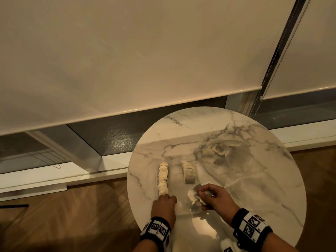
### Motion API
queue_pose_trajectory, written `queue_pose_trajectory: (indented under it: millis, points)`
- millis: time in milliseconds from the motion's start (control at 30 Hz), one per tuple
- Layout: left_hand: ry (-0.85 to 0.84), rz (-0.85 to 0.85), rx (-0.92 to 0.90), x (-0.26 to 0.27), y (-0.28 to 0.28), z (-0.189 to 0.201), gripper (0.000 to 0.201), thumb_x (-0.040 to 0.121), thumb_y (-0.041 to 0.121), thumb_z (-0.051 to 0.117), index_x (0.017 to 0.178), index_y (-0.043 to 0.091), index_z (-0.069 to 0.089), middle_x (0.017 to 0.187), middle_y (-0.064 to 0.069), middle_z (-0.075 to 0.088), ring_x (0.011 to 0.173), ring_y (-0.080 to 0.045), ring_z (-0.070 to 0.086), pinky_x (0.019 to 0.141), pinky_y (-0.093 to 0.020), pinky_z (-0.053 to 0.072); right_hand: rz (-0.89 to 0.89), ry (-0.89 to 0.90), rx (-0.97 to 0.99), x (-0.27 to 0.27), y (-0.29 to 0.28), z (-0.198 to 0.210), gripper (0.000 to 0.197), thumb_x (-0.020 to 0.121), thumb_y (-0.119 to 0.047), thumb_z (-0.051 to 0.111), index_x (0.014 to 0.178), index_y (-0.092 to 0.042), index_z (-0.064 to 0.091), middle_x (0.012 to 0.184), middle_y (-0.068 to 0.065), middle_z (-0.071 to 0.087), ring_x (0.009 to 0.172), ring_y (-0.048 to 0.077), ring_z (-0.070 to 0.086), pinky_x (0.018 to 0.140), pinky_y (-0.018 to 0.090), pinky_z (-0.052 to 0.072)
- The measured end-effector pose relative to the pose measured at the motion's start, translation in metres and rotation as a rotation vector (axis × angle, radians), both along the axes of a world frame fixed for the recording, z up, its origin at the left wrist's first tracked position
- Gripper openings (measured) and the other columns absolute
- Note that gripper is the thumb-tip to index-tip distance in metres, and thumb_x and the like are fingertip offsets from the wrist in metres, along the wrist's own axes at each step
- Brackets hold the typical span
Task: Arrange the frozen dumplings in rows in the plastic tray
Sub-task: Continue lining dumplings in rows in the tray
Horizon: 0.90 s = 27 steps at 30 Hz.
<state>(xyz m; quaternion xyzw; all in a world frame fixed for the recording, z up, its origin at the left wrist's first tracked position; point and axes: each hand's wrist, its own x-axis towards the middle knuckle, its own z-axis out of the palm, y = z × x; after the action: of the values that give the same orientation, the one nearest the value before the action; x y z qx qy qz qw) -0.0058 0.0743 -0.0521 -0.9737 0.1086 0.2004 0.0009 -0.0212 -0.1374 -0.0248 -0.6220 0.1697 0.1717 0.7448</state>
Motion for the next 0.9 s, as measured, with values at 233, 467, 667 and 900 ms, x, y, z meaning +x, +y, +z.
queue_pose_trajectory:
  millis: [233,467,667,900]
  points:
    - [0.189,-0.072,0.059,0.034,-0.016,0.002,0.044,0.093,0.027,0.059,0.136,0.028,0.050,0.137,-0.004,0.052,0.126,-0.026,0.052,0.098,-0.038,0.045,0.008,0.015,0.034,-0.006,-0.006,-0.004,0.004,0.090,-0.001,0.067,0.091,0.000,0.071,0.077,0.013,0.066,0.066,0.024,0.065,0.066,0.038,0.057]
    - [0.242,-0.038,0.081,0.031,-0.025,-0.007,0.034,0.094,0.026,0.056,0.128,0.021,0.056,0.133,-0.009,0.057,0.121,-0.029,0.056,0.096,-0.037,0.047,-0.022,0.010,0.046,-0.003,-0.027,-0.001,0.006,0.090,0.000,0.067,0.094,0.003,0.070,0.080,0.015,0.068,0.069,0.025,0.066,0.062,0.035,0.058]
    - [0.235,0.149,-0.150,0.029,-0.012,0.002,0.023,0.093,0.041,0.055,0.110,0.030,0.066,0.116,0.000,0.065,0.104,-0.020,0.063,0.090,-0.031,0.052,-0.024,0.022,0.048,-0.001,-0.039,-0.005,0.006,0.090,-0.001,0.067,0.094,0.003,0.070,0.082,0.017,0.067,0.071,0.028,0.065,0.062,0.034,0.057]
    - [0.225,0.167,-0.104,0.023,0.026,0.013,0.027,0.096,0.037,0.050,0.121,0.032,0.060,0.121,0.000,0.064,0.107,-0.021,0.062,0.095,-0.034,0.050,-0.025,0.029,0.063,0.000,-0.044,-0.005,0.007,0.091,0.002,0.065,0.095,0.006,0.068,0.081,0.017,0.068,0.070,0.027,0.064,0.061,0.033,0.057]
